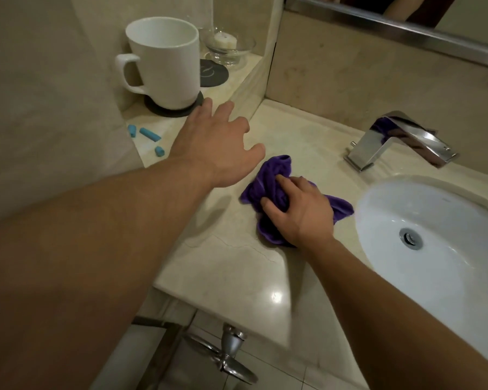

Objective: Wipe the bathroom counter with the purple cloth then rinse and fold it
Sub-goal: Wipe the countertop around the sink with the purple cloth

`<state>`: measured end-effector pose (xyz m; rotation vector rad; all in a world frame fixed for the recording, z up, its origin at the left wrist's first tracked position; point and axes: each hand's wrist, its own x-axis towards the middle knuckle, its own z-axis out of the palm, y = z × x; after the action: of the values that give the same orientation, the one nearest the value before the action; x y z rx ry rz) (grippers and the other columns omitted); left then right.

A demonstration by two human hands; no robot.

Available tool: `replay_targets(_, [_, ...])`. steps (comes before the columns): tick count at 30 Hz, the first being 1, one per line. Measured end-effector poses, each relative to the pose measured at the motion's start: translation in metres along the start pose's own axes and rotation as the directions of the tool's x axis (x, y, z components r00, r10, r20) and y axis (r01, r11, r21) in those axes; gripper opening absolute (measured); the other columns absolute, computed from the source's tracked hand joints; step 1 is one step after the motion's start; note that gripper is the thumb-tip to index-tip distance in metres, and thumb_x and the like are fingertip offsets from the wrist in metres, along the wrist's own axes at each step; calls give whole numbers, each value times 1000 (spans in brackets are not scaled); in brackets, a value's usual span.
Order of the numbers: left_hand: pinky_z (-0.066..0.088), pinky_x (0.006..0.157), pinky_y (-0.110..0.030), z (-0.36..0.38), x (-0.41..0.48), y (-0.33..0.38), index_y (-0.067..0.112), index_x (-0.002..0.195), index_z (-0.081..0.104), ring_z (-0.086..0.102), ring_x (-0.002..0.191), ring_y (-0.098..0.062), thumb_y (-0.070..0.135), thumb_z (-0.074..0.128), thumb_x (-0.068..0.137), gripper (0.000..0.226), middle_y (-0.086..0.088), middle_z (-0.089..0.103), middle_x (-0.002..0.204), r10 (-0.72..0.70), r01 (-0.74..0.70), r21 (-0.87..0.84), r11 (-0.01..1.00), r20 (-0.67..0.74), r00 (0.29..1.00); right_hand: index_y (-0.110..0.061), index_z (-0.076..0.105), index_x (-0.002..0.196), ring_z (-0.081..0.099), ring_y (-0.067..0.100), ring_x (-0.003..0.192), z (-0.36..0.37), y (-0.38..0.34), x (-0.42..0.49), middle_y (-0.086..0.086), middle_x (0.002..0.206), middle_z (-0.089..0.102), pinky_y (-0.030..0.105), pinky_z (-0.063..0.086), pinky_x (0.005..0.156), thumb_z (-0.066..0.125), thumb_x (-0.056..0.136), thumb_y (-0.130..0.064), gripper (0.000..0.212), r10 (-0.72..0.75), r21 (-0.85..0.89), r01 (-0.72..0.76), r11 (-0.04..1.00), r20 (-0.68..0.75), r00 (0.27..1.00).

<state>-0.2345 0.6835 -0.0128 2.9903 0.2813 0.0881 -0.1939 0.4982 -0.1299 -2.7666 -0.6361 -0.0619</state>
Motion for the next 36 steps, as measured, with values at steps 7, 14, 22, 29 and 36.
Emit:
replay_targets(7, [20, 117, -40, -5, -5, -2, 22, 144, 45, 24, 143, -27, 52, 40, 96, 57, -10, 25, 158, -32, 30, -87, 996, -22, 999, -29, 53, 141, 56, 25, 118, 16, -63, -22, 1, 129, 62, 43, 47, 99, 36, 87, -72, 71, -146, 43, 144, 989, 50, 988])
replay_targets(14, [13, 120, -41, -1, -9, -8, 20, 147, 41, 16, 148, -28, 51, 36, 98, 59, -13, 19, 162, -10, 9, -25, 1000, -26, 1000, -29, 50, 144, 52, 25, 124, 27, -104, -40, 1, 134, 59, 44, 43, 105, 45, 89, -68, 67, -131, 63, 129, 990, 37, 991])
replay_targets(22, [12, 120, -43, 7, -10, -9, 20, 147, 42, 13, 149, -31, 57, 35, 95, 64, -15, 14, 163, 17, -12, 84, 996, -61, 998, -29, 55, 138, 57, 28, 115, 23, -76, -35, 1, 126, 63, 41, 45, 94, 52, 88, -65, 61, -134, 41, 134, 990, -9, 991])
replay_targets(29, [16, 119, -44, 11, -9, -8, 15, 146, 42, 16, 148, -32, 54, 30, 97, 64, -17, 15, 163, 24, -11, 186, 982, -68, 997, -32, 51, 143, 55, 28, 119, -2, -3, -44, 0, 136, 59, 40, 47, 96, 51, 90, -65, 63, 25, 42, -23, 999, -42, 999])
replay_targets(36, [14, 120, -44, 9, -11, -5, 21, 148, 40, 13, 149, -30, 59, 35, 94, 66, -15, 12, 164, 21, -17, 151, 988, -27, 999, -34, 48, 142, 53, 30, 117, -21, 33, -48, 2, 132, 58, 43, 46, 93, 53, 91, -61, 58, 168, 13, -167, 986, -40, 985])
